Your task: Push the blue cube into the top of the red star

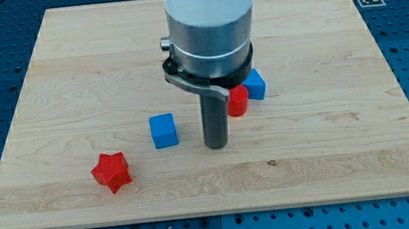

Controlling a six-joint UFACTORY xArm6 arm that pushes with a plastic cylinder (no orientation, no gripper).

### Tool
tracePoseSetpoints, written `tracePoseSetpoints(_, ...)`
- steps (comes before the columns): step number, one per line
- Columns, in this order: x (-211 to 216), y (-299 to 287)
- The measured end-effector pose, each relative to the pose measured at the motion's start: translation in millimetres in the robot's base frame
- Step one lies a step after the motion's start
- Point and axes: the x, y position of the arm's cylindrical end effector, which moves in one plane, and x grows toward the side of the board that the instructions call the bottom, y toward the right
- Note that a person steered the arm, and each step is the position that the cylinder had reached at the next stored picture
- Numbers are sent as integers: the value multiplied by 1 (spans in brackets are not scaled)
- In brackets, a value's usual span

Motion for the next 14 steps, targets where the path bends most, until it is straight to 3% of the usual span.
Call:
tracePoseSetpoints(3, -6, -124)
tracePoseSetpoints(4, -4, -87)
tracePoseSetpoints(5, 30, -62)
tracePoseSetpoints(6, 54, -71)
tracePoseSetpoints(9, 53, -138)
tracePoseSetpoints(10, 40, -76)
tracePoseSetpoints(11, 4, -52)
tracePoseSetpoints(13, -53, -105)
tracePoseSetpoints(14, -45, -126)
